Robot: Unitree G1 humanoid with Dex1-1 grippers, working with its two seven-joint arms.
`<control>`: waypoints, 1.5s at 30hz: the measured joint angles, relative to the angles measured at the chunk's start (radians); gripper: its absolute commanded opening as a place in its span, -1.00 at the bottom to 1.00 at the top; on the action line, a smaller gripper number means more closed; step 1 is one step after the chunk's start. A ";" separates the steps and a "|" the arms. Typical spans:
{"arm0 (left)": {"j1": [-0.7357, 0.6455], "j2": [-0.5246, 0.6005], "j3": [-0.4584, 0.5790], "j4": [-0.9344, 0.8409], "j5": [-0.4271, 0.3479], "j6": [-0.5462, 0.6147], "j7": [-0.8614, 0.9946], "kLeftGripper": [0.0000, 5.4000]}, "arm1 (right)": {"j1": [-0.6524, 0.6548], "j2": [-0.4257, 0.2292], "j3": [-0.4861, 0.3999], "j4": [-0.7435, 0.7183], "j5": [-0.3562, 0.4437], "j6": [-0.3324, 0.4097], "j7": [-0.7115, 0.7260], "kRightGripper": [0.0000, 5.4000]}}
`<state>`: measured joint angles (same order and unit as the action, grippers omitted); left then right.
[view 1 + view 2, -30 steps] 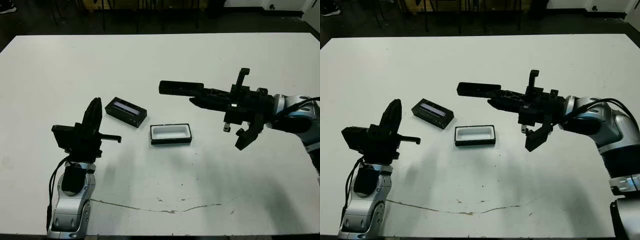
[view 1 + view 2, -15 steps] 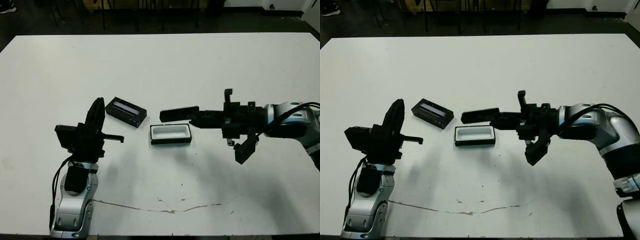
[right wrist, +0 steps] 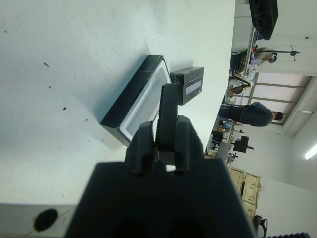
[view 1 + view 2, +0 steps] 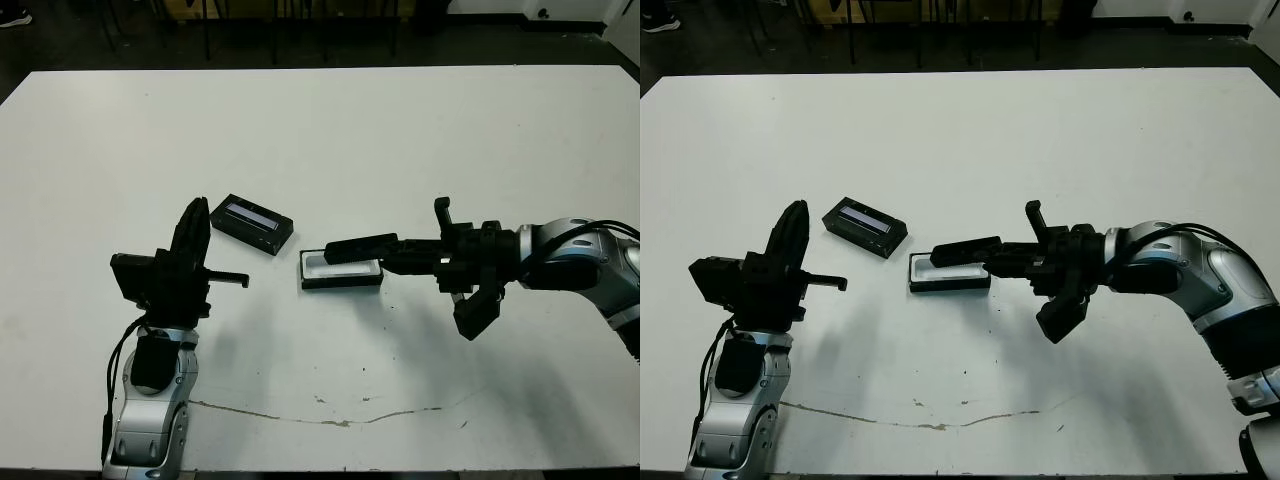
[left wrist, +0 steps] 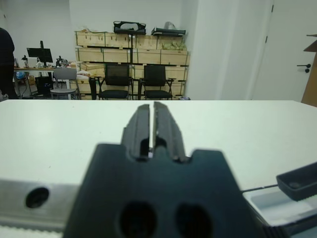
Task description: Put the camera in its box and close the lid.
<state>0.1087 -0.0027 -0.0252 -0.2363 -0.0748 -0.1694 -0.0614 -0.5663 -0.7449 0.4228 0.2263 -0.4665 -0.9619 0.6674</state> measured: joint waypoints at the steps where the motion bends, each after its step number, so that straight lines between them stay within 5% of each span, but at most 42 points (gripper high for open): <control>1: 0.001 -0.001 -0.001 -0.001 0.000 0.000 0.000 -1.00 | 0.000 0.001 0.001 0.003 0.000 0.000 0.000 -1.00; 23: 0.017 -0.014 -0.012 -0.001 0.020 -0.018 0.010 -1.00 | -0.005 0.001 0.029 0.019 -0.034 -0.007 0.017 -1.00; 30: 0.025 -0.032 -0.022 -0.005 0.034 -0.017 0.021 -1.00 | -0.032 0.006 0.033 0.101 -0.053 -0.074 -0.013 -1.00; 40: 0.027 -0.035 -0.032 -0.011 0.035 -0.016 0.022 -1.00 | -0.060 0.010 0.047 0.113 -0.053 -0.042 0.012 -1.00; 45: 0.028 -0.039 -0.036 -0.017 0.035 -0.014 0.027 -1.00 | -0.091 0.013 0.050 0.122 -0.073 -0.096 -0.012 -1.00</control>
<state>0.1368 -0.0414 -0.0613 -0.2533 -0.0397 -0.1838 -0.0341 -0.6571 -0.7316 0.4729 0.3487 -0.5400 -1.0580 0.6551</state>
